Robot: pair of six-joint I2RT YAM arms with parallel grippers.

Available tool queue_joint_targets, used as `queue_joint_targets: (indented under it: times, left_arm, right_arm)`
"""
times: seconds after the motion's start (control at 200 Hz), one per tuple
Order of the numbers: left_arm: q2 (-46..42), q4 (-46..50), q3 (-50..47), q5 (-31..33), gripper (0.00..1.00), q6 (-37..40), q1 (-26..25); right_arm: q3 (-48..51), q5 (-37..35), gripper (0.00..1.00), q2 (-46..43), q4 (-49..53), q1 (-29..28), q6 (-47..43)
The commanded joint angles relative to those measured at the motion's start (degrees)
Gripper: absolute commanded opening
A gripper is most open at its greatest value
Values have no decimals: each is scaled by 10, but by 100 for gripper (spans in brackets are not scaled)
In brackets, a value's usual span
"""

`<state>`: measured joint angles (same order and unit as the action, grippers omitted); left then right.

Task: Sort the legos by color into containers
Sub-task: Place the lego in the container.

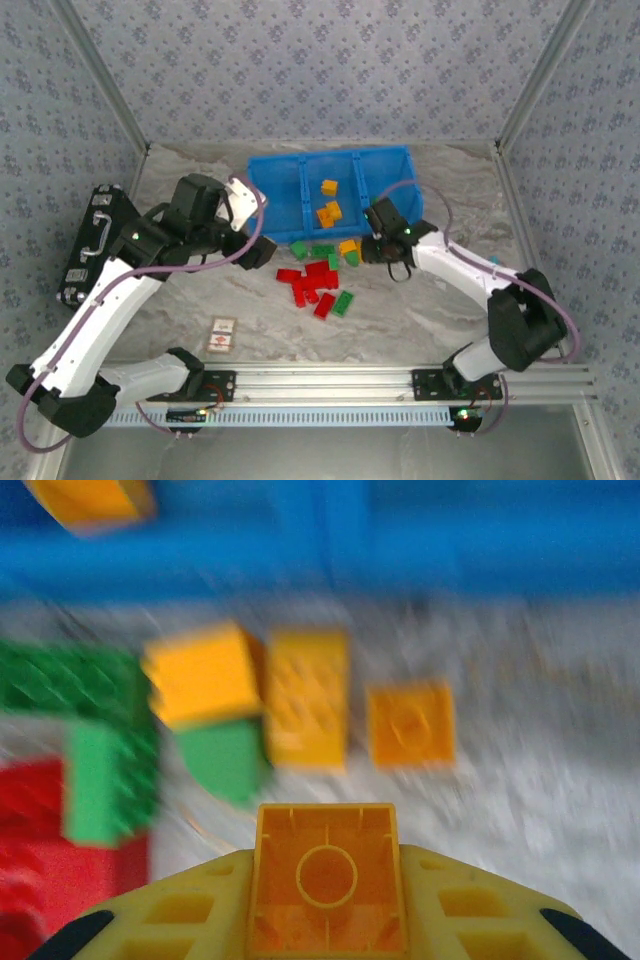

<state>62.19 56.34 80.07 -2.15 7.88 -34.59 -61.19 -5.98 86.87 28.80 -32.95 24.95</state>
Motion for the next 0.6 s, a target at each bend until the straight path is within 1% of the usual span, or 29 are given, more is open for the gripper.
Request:
queue_joint_targets:
  times: [0.0,0.1,0.235,0.335,0.39,0.465,0.55,0.595]
  left_arm:
    - [-18,-12,-4,-10,100,-4,9]
    - [-26,-10,-14,-10,100,-8,11]
    - [-43,-10,-28,-10,100,-18,15]
    - [-53,-4,-33,-6,100,-22,15]
    - [-57,0,-33,-2,100,-23,16]
    - [-63,1,-36,2,100,-25,17]
    - [-64,0,-40,2,100,-25,18]
    - [-63,-1,-43,2,100,-24,18]
  right_arm:
    - [-88,17,33,67,-33,9,-47]
    - [-170,32,33,141,-55,11,-77]
    - [-286,40,34,251,-47,24,-94]
    - [-342,49,39,301,-40,29,-95]
    - [-357,50,44,311,-40,29,-97]
    - [-361,53,54,307,-40,28,-104]
    - [-344,49,62,281,-38,23,-116]
    - [-321,47,64,257,-40,21,-122]
